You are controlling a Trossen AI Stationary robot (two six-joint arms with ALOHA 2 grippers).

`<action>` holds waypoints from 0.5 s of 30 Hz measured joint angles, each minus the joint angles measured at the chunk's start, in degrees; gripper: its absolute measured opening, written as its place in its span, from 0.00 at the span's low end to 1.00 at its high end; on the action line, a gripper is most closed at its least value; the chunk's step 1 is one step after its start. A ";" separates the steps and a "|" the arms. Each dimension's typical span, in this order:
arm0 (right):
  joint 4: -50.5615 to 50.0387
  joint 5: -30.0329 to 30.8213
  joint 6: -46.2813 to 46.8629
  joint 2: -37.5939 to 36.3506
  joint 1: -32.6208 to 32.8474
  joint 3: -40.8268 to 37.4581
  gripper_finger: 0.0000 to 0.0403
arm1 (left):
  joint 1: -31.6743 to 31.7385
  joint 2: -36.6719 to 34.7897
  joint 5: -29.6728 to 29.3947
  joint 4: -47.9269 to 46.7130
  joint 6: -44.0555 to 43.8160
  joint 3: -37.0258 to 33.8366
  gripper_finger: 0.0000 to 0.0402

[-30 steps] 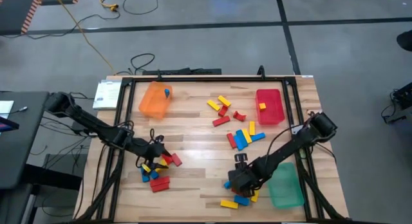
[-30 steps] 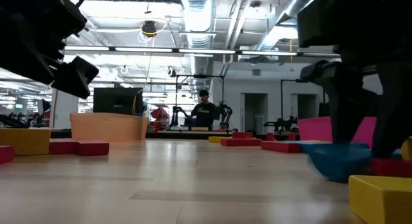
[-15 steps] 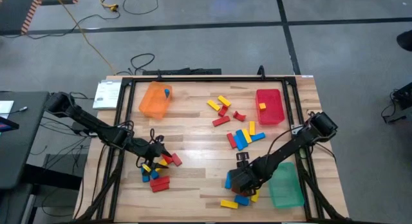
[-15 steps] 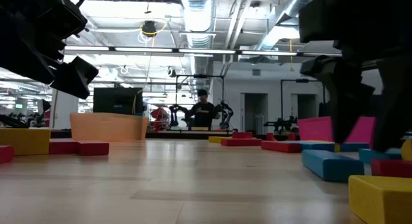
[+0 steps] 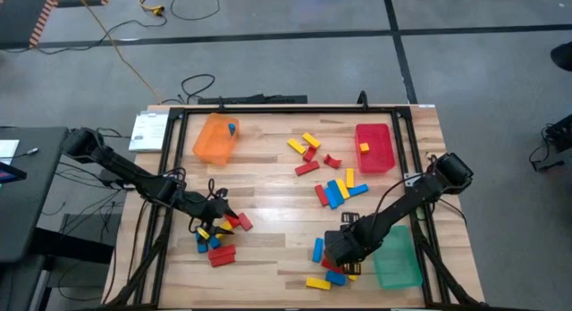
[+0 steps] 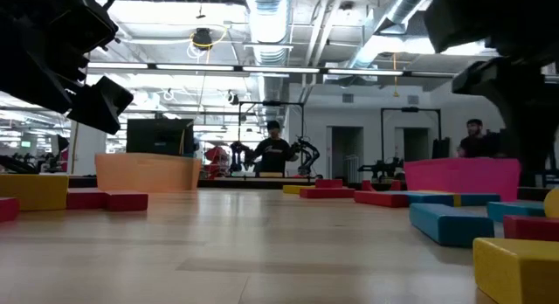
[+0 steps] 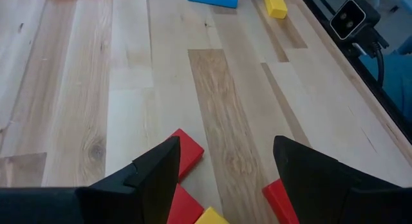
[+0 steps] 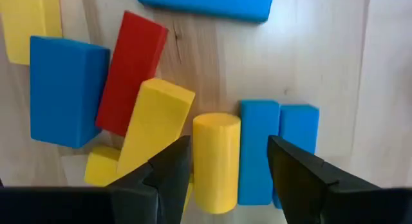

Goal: Sort blocks
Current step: Put the yellow cylindrical block into the red bin

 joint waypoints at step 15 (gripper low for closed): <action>5.61 -0.61 7.08 0.09 2.92 -5.71 0.48 | 0.00 0.00 0.02 0.01 1.60 -0.01 0.61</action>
